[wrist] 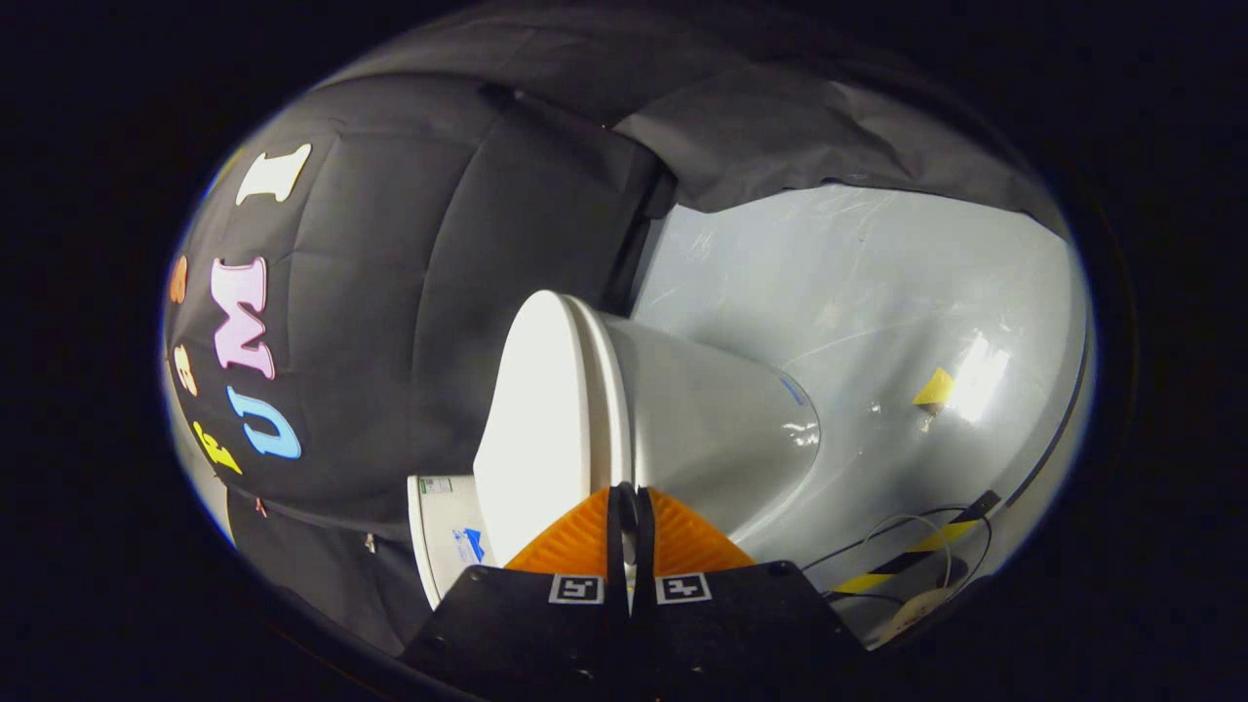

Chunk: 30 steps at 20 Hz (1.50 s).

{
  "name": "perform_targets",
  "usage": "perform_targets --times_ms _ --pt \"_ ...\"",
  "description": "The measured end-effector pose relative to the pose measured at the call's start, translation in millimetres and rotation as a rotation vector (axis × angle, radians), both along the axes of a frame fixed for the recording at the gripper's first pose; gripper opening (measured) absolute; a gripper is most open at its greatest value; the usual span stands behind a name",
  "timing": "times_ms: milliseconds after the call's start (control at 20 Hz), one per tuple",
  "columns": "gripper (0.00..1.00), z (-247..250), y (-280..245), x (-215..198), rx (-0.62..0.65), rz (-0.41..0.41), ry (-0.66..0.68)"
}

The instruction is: Open the toilet lid.

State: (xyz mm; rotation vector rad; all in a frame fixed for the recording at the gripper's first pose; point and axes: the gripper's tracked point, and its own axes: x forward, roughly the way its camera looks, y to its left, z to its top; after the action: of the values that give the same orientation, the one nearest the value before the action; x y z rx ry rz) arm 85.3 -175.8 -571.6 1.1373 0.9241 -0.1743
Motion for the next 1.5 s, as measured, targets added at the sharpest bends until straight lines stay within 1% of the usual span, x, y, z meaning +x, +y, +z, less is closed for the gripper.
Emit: perform_targets --times_ms 200,400,650,750,1000,1150,1350,1500 --pt "0.05 18 2 3 -0.048 0.025 -0.015" --pt "0.05 44 7 7 -0.11 0.018 -0.055" --pt "0.05 91 22 11 -0.197 0.048 -0.128" --pt "0.05 121 32 16 -0.231 0.059 -0.174" --pt "0.05 197 70 31 -0.395 0.164 -0.274" --pt "0.05 237 102 35 -0.471 0.211 -0.334" --pt "0.05 267 139 35 -0.578 0.247 -0.348" --pt "0.05 291 168 37 -0.653 0.291 -0.382"
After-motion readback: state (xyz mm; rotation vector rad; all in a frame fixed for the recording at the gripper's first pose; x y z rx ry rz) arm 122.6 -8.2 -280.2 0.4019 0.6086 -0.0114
